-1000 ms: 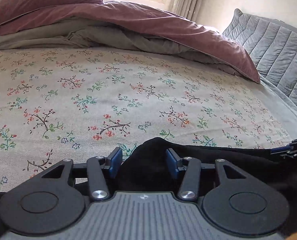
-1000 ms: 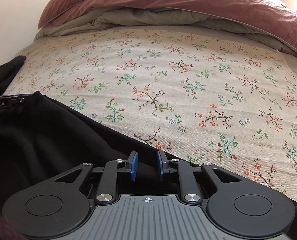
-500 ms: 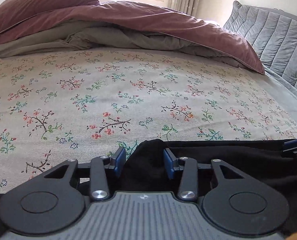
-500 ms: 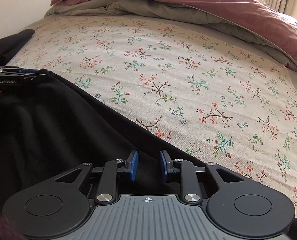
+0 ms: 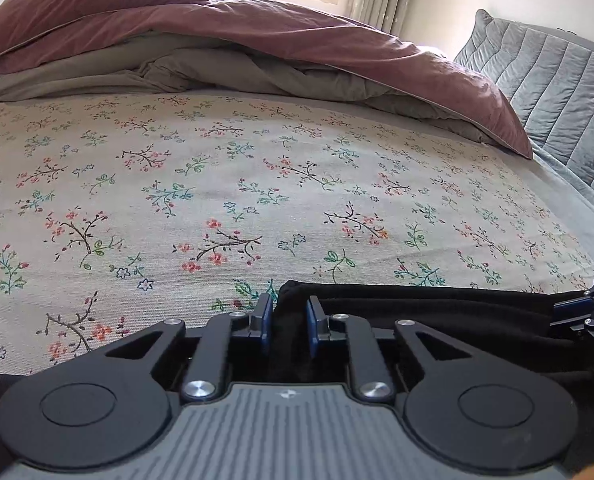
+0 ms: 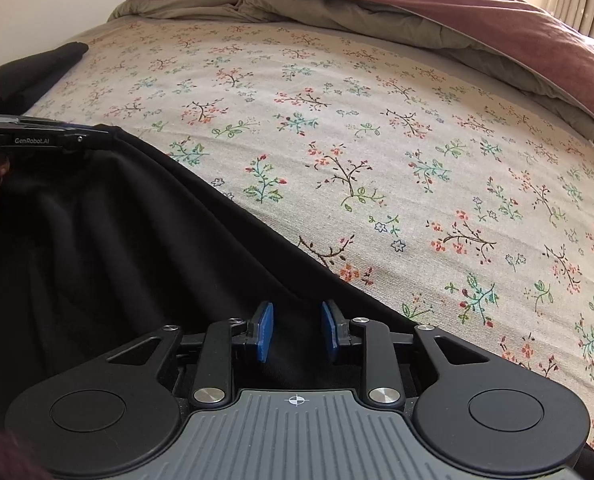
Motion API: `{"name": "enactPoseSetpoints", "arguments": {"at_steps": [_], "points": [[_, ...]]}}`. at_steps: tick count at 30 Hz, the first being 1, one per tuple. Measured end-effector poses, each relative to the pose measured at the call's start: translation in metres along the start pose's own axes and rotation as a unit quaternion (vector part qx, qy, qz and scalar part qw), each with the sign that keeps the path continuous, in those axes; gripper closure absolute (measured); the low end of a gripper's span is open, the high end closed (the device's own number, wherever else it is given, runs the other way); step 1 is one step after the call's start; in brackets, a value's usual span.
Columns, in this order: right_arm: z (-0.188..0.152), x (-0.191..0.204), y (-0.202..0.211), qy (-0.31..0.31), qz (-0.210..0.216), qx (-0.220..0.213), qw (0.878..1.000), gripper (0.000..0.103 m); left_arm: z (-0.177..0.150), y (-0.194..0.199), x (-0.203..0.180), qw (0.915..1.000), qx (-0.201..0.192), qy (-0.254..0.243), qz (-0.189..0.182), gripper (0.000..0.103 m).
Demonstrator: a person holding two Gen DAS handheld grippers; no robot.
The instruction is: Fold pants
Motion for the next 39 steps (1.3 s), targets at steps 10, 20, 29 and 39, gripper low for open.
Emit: {"name": "enactPoseSetpoints", "arguments": {"at_steps": [10, 20, 29, 39], "points": [[0.008, 0.014, 0.008, 0.033, -0.018, -0.024, 0.999, 0.101, 0.005, 0.009, 0.006, 0.9986, -0.032, 0.041, -0.011, 0.084], [0.013, 0.018, -0.012, 0.019, -0.096, -0.052, 0.994, 0.097, -0.004, -0.006, 0.002, 0.9978, -0.045, 0.034, 0.034, 0.079], [-0.011, -0.019, 0.041, -0.027, -0.127, -0.068, 0.989, 0.053, 0.003, 0.031, -0.038, 0.9971, -0.052, -0.004, 0.055, 0.040], [-0.114, -0.116, 0.110, -0.155, -0.227, -0.040, 0.961, 0.035, -0.034, 0.047, -0.129, 0.9987, 0.007, -0.025, -0.044, 0.024]]}}
Point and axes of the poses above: each gripper's, at about its wrist camera, not at the fingertips, and y roughly against the way its jaws point, x to its left, z to its top, the point moved 2 cm from there along -y, roughly the way its jaws point, and after that the axes turned 8 degrees about y, right-handed, at the moved point
